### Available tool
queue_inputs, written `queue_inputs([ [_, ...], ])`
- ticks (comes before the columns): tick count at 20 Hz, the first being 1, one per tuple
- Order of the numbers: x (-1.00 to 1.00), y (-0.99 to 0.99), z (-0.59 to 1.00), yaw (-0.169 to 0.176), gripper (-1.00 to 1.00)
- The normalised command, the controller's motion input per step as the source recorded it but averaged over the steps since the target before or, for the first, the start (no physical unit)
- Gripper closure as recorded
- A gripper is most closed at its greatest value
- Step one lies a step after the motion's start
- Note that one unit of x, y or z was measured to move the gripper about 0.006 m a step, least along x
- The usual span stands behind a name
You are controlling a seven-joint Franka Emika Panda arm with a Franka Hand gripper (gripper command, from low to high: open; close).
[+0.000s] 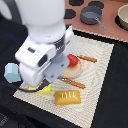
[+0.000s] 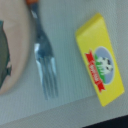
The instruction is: Interact with the objects in diverse but meaningful ways.
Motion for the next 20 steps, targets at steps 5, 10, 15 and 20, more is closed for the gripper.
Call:
queue_inputs([
  [5, 0.00, 0.02, 0.18, 0.207, -1.00],
  [10, 0.00, 0.07, 0.09, 0.206, -1.00],
  [15, 0.00, -0.08, -0.11, 0.132, -1.00],
  [20, 0.00, -0.13, -0.23, 0.102, -1.00],
])
